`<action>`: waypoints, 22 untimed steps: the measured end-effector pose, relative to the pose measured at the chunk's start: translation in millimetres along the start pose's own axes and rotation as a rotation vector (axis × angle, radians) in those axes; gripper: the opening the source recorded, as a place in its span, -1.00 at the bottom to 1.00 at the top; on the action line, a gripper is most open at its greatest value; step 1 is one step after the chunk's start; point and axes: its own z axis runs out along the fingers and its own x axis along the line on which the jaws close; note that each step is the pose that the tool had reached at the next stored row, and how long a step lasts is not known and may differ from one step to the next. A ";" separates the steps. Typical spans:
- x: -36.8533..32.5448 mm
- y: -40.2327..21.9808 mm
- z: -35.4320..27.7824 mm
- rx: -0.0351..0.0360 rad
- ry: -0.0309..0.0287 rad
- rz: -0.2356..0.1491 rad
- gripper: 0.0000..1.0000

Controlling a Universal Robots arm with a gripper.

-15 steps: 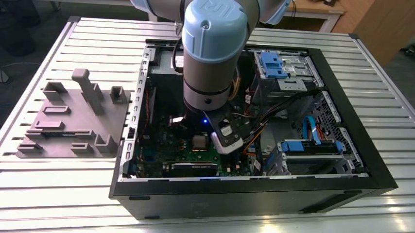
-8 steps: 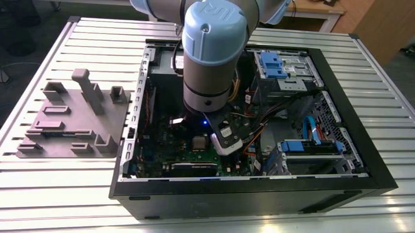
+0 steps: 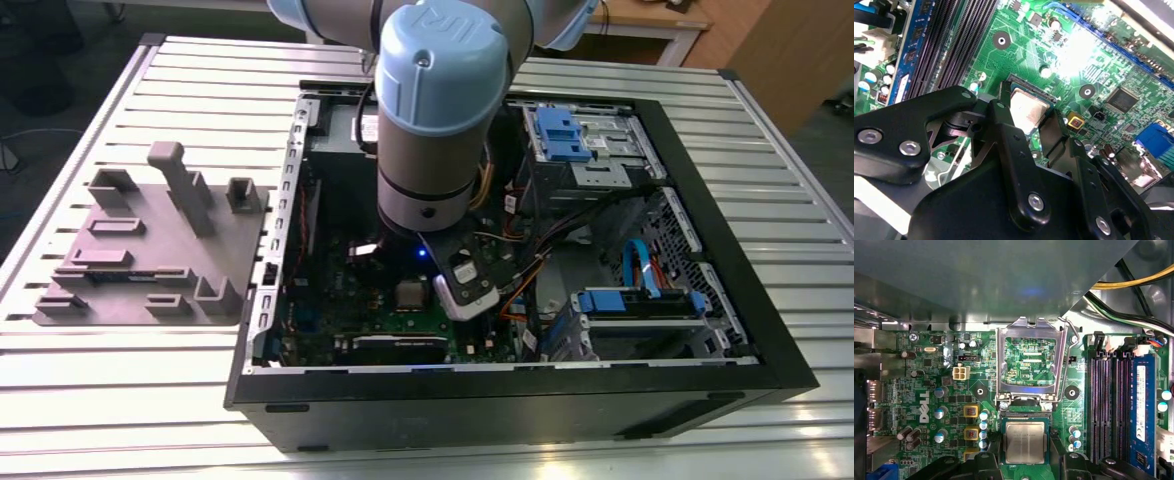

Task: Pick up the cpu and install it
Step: 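Place the cpu into insertion slot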

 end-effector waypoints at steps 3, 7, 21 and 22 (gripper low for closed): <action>-0.4 0.0 0.7 0.0000 0.0000 0.000 -0.06; -0.3 0.0 0.8 0.0001 0.0001 -0.001 -0.06; -0.3 0.0 1.6 0.0002 0.0000 -0.001 -0.06; -0.4 0.0 1.6 0.0002 0.0000 -0.001 -0.06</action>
